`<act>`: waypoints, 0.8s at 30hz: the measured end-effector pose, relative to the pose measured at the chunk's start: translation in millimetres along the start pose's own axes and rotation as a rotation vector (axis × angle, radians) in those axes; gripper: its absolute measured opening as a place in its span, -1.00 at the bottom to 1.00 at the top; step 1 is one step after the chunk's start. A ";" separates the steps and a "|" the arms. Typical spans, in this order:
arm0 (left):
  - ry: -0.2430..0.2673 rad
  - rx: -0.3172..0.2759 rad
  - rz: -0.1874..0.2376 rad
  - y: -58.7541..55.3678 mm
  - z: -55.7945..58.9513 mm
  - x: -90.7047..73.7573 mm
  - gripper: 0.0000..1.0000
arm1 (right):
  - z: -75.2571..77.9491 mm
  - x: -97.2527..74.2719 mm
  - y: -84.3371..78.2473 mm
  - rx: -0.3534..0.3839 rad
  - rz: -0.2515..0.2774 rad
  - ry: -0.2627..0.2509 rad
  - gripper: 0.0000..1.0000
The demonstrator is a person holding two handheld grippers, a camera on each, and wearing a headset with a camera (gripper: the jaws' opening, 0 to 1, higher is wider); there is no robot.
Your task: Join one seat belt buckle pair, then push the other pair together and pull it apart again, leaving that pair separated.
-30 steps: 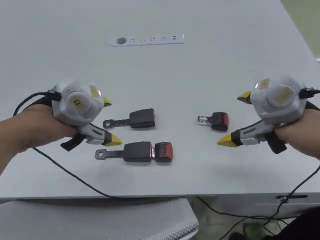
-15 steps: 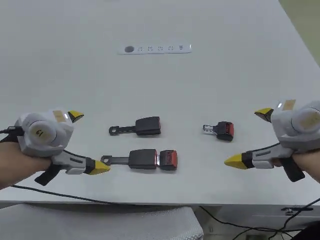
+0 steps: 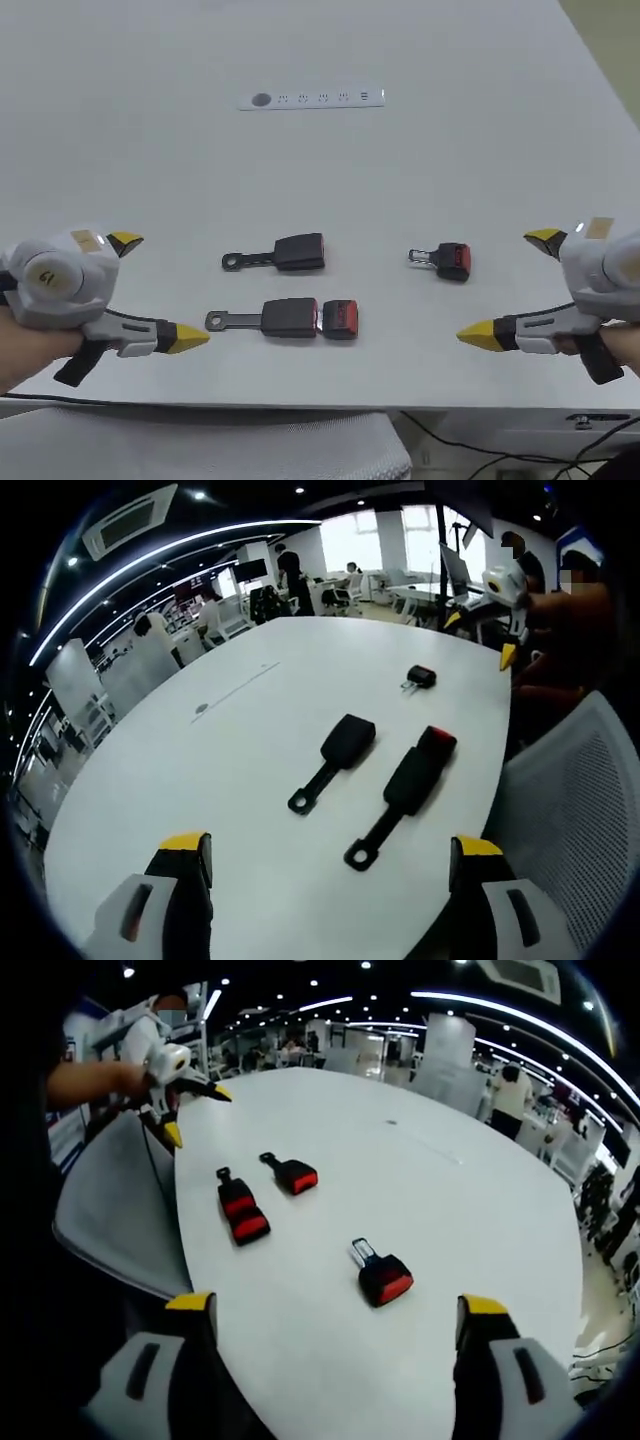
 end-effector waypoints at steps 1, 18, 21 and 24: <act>0.000 -0.005 0.004 0.5 0.3 -0.5 1.00 | -1.5 0.3 -0.4 0.005 0.003 0.001 1.00; 0.010 -0.059 0.026 -8.1 5.0 -11.2 1.00 | -16.5 2.4 -8.0 0.106 0.081 0.023 1.00; 0.011 -0.070 0.031 -8.1 5.3 -13.8 1.00 | -17.8 2.0 -8.4 0.103 0.079 0.021 1.00; 0.016 -0.072 0.035 -8.0 5.6 -16.1 1.00 | -18.7 0.8 -8.1 0.102 0.079 0.021 1.00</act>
Point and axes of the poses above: the centre of the closed fingertips' face, and the gripper's own axes: x roughly forward along the fingers, z roughly to its right, y roughly out of its top, the point moved 1 cm from there along -x, roughly backward along the fingers, and after that the axes turned 7 degrees about y, right-handed, at the moved point
